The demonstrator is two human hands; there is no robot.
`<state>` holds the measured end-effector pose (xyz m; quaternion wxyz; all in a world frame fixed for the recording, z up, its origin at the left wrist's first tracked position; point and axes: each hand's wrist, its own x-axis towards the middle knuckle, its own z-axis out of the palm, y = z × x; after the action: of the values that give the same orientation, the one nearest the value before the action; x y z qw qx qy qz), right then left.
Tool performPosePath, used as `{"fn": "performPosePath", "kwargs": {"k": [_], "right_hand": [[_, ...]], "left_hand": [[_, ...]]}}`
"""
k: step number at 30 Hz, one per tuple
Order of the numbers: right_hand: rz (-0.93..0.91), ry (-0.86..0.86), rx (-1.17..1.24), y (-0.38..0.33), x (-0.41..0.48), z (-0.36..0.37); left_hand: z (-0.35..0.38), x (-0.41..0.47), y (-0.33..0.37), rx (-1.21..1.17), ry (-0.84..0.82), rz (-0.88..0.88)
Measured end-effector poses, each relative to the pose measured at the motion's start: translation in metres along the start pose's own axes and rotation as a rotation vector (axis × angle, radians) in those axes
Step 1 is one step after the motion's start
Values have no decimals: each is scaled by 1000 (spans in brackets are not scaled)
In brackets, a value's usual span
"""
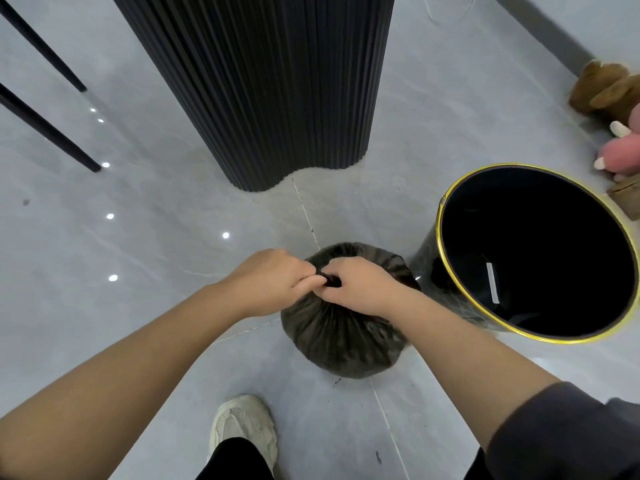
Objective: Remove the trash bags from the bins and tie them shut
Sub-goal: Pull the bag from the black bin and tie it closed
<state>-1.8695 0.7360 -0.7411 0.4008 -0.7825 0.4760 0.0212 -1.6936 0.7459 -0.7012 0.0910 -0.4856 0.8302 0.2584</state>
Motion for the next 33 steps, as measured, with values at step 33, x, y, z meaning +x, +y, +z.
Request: {"fn": "performPosePath", "kwargs": {"k": [33], "right_hand": [[-76,644,-389,4,32,19]], "left_hand": [[-2,21,-1,-481,233,-503]]}}
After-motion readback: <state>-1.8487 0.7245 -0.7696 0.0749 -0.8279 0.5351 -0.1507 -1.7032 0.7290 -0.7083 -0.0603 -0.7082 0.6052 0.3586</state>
